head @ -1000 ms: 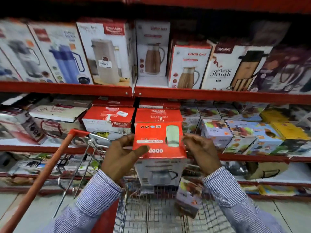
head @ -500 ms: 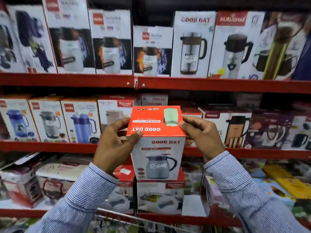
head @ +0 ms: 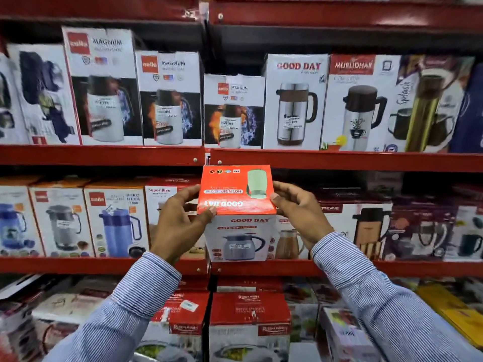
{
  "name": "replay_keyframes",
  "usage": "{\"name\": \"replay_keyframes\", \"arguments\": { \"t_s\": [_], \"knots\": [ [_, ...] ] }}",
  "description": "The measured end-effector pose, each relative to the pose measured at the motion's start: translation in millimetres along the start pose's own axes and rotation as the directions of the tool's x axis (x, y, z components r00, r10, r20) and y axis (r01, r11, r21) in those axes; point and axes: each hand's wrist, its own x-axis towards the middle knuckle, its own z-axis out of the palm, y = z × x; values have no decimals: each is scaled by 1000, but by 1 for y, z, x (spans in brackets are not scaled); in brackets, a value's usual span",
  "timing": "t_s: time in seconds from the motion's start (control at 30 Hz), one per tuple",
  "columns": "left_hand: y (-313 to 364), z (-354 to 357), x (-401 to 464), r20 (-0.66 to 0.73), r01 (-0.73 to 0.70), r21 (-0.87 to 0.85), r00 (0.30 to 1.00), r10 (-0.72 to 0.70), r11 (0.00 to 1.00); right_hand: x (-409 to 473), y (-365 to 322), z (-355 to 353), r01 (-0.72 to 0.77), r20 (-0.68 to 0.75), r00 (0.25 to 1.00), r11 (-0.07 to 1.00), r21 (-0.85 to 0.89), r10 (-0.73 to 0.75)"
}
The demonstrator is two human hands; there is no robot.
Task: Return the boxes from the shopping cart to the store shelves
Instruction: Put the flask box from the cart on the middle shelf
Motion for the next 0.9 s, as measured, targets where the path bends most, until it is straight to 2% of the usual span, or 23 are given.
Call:
{"name": "replay_keyframes", "arguments": {
  "t_s": [0.43,0.67,0.73,0.8,0.9],
  "knots": [
    [-53,23,43,-13,35,1,999,-35,999,43,48,0,-91,109,990,996,-13,92],
    [-59,32,66,6,40,-8,999,-40,999,65,56,3,-116,82,990,993,7,115],
    [-61,39,70,-27,18,43,999,-16,999,68,57,4,-106,52,993,994,-13,107],
    [-62,47,74,-113,-10,165,993,29,986,71,59,4,-75,4,997,995,-59,76],
    [-62,59,76,-199,-17,289,977,78,957,76,63,5,18,-66,997,965,-262,-36]
  ]
}}
